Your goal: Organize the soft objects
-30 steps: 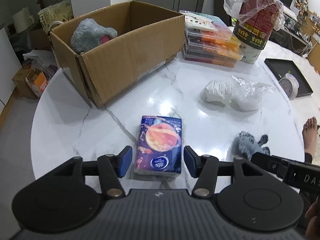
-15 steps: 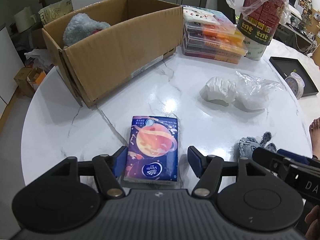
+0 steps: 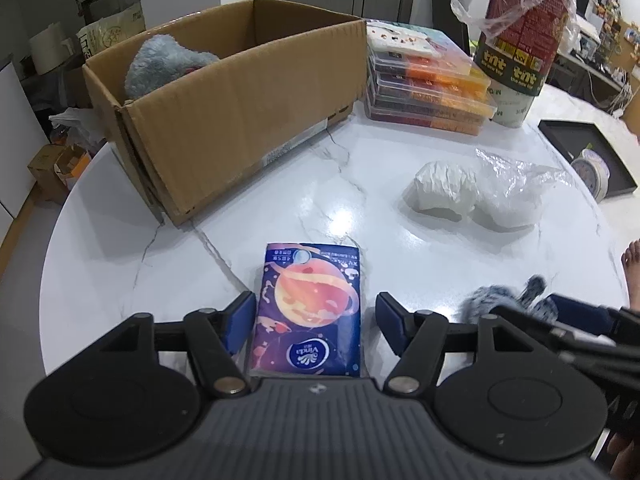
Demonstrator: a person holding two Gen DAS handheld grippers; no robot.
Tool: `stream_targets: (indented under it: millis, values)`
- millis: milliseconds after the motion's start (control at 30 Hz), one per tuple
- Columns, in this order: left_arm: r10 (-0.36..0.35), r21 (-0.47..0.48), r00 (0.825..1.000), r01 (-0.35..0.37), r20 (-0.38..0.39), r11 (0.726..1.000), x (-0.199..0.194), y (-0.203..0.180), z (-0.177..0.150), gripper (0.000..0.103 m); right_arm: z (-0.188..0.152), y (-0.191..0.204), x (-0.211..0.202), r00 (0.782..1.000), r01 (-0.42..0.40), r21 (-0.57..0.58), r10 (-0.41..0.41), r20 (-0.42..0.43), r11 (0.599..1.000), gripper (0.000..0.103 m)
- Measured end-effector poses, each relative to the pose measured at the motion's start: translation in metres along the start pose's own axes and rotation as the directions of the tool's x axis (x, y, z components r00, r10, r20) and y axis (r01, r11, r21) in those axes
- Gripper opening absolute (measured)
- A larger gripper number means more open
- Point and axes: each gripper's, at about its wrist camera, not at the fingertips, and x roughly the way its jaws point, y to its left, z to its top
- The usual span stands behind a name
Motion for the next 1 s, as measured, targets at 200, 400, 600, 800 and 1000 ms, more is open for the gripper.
stream_targets:
  millis: [200,400,600,800,1000]
  values:
    - [-0.031,-0.027,0.999,0.032,0.006,0.999,-0.008,0.008,0.002,0.050,-0.004,0.011,-0.001,0.999,-0.010,-0.048,0.008,-0.033,0.999,0.036]
    - [-0.049,-0.024,0.998,0.049,0.033,0.998,-0.022,0.012,0.005,0.050,-0.005,0.014,-0.008,0.999,-0.003,-0.041,0.002,-0.044,0.999,0.031]
    - [-0.051,-0.003,0.998,0.051,0.048,0.999,-0.038,0.014,0.010,0.050,-0.002,0.019,-0.017,0.999,0.005,-0.035,-0.006,-0.042,0.999,0.026]
    - [-0.060,0.004,0.996,0.059,0.059,0.998,-0.050,0.015,0.015,0.050,0.003,0.025,-0.025,0.999,0.006,-0.042,-0.008,-0.035,0.999,0.003]
    - [-0.069,0.009,0.994,0.068,0.088,0.998,-0.063,0.017,0.023,0.050,0.014,0.029,-0.034,1.000,0.016,-0.041,-0.016,-0.009,0.999,0.002]
